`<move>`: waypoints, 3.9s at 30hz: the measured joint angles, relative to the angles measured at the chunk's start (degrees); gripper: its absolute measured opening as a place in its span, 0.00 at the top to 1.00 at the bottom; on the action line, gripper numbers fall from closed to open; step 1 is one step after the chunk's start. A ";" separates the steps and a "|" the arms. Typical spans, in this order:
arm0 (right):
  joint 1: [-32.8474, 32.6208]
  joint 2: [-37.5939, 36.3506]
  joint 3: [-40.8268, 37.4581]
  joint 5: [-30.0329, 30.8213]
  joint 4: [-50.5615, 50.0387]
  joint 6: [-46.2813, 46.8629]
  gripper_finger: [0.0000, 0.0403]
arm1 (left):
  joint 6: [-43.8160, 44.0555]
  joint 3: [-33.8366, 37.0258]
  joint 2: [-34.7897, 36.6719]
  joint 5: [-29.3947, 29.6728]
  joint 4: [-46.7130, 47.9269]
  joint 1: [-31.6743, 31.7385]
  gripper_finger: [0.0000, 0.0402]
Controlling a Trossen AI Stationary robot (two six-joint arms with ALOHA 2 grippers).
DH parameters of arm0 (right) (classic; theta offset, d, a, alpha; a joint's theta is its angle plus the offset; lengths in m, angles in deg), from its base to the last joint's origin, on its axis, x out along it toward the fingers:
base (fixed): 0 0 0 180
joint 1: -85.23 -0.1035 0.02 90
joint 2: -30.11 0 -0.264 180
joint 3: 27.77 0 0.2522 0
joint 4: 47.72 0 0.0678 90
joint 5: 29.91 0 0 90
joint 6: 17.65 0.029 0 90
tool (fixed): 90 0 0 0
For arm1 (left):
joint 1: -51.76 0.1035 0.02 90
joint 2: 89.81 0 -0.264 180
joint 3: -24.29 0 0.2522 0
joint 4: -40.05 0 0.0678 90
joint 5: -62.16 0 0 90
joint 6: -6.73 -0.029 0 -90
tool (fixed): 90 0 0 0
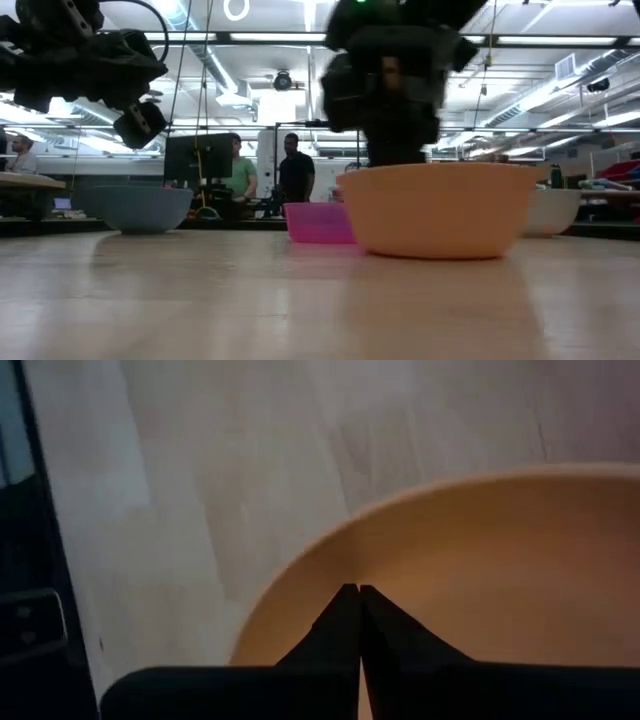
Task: Nest bowls inside each other
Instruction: Move the orange bowl to the center of the table, then stack the light green bowl on top of the orange bowl
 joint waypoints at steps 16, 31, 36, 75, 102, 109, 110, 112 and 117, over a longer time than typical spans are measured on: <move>1.62 -2.10 13.65 -1.79 -8.09 -8.54 0.96 | -2.57 0.00 0.00 -3.21 0.35 -0.02 0.95; -25.19 -18.19 4.34 11.66 -38.24 41.60 1.00 | -3.28 0.02 0.00 -7.07 0.58 -0.02 0.95; -34.27 -18.07 -0.32 12.88 -30.97 61.34 1.00 | -1.85 0.02 0.00 -10.94 0.56 -0.02 0.95; -24.64 -5.70 -10.63 24.42 -18.17 62.08 1.00 | 2.28 0.02 0.02 -16.29 -0.38 -0.02 0.95; -19.10 -19.31 -9.32 17.39 -23.65 55.66 0.64 | -1.33 0.02 0.01 -19.97 -0.05 -0.02 0.95; -19.82 -14.09 -9.25 14.55 -21.15 56.13 0.60 | -1.78 0.02 0.02 -20.26 0.02 -0.02 0.95; -19.83 -13.52 -9.25 14.54 -21.22 56.08 0.61 | -1.78 0.02 0.02 -20.26 0.03 -0.02 0.95; -19.84 -12.59 -9.25 14.29 -21.22 55.22 0.65 | -1.78 0.02 0.02 -20.28 0.02 -0.01 0.95; -19.55 -13.01 -8.74 17.07 -21.76 51.23 0.95 | -1.74 0.02 0.00 -20.30 0.04 0.00 0.95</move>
